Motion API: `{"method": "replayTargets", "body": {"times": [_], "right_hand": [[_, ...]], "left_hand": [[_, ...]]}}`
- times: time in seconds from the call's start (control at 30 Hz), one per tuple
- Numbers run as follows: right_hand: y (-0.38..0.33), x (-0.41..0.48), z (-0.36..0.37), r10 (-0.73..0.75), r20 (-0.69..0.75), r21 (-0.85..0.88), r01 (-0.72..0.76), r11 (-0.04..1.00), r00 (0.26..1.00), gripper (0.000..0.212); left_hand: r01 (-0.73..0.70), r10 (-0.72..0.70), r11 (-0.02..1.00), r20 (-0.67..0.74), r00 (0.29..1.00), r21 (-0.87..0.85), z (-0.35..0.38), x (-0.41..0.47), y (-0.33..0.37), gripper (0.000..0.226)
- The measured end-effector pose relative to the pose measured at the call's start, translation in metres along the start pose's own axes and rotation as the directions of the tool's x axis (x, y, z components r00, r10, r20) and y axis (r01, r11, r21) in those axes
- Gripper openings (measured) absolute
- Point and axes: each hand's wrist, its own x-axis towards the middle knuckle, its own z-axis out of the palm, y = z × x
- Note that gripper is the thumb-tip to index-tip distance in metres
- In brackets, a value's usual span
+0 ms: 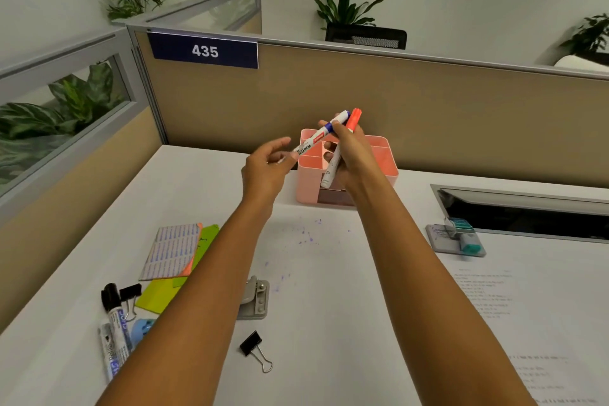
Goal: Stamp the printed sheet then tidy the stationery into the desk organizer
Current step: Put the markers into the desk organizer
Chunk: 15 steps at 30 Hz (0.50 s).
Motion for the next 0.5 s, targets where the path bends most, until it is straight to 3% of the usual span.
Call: {"method": "replayTargets", "body": {"times": [0.1,0.2,0.33,0.5], "right_hand": [[-0.002,0.006,0.003,-0.086,0.034,-0.179,0.091,0.98,0.996,0.036],[-0.001,0.012,0.011,-0.15,0.099,-0.295,0.173,0.94,0.984,0.034],[-0.005,0.027,0.019,-0.233,0.036,-0.301,0.233,0.925,0.972,0.028],[-0.005,0.045,0.012,-0.357,-0.071,-0.384,0.305,0.872,0.931,0.038]], "left_hand": [[-0.14,0.124,0.963,0.078,0.989,0.232,0.006,0.004,0.003,0.035],[-0.212,0.181,0.93,0.127,0.975,0.301,0.015,0.015,0.009,0.036],[-0.2,0.18,0.929,0.091,0.979,0.311,0.027,0.033,0.013,0.034],[-0.118,0.119,0.943,0.014,0.993,0.311,0.039,0.047,0.012,0.034]]}}
